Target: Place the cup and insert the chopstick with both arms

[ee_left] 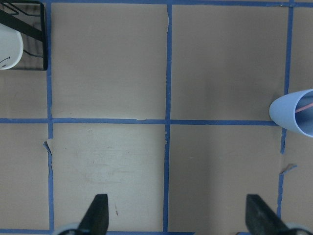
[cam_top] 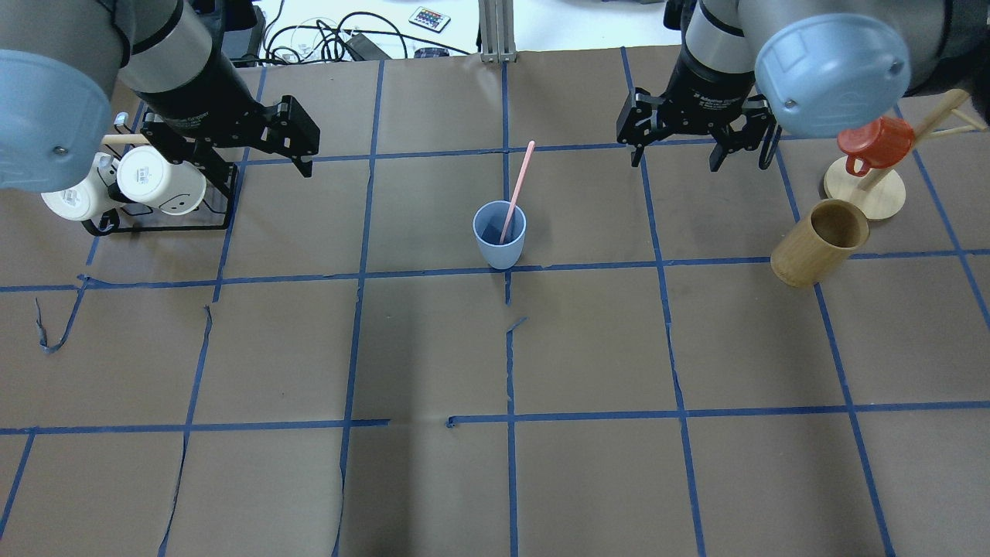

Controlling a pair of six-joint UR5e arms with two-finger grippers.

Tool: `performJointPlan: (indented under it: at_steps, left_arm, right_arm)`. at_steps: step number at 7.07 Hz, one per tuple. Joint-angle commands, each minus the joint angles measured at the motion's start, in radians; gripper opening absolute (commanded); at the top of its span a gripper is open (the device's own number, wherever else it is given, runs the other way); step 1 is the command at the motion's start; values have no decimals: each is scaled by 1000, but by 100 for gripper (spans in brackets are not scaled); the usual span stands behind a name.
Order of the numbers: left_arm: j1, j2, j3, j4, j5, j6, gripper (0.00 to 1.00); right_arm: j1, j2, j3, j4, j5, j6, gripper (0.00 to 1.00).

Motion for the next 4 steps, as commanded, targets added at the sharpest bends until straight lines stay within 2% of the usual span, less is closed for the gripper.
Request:
performJointPlan:
  at_steps: [1, 2, 3, 4]
  left_arm:
    - [0, 0, 0, 0, 0, 0, 100]
    - [0, 0, -1, -1, -1, -1, 100]
    - [0, 0, 0, 0, -1, 0, 100]
    - [0, -2, 2, 0, 0, 0, 100]
  right_arm:
    - [-17, -49, 2, 107, 2, -157, 100]
    - [-52, -66, 2, 136, -46, -195, 100]
    - [-99, -80, 2, 220, -76, -302, 100]
    - [-133, -101, 0, 224, -73, -313, 100]
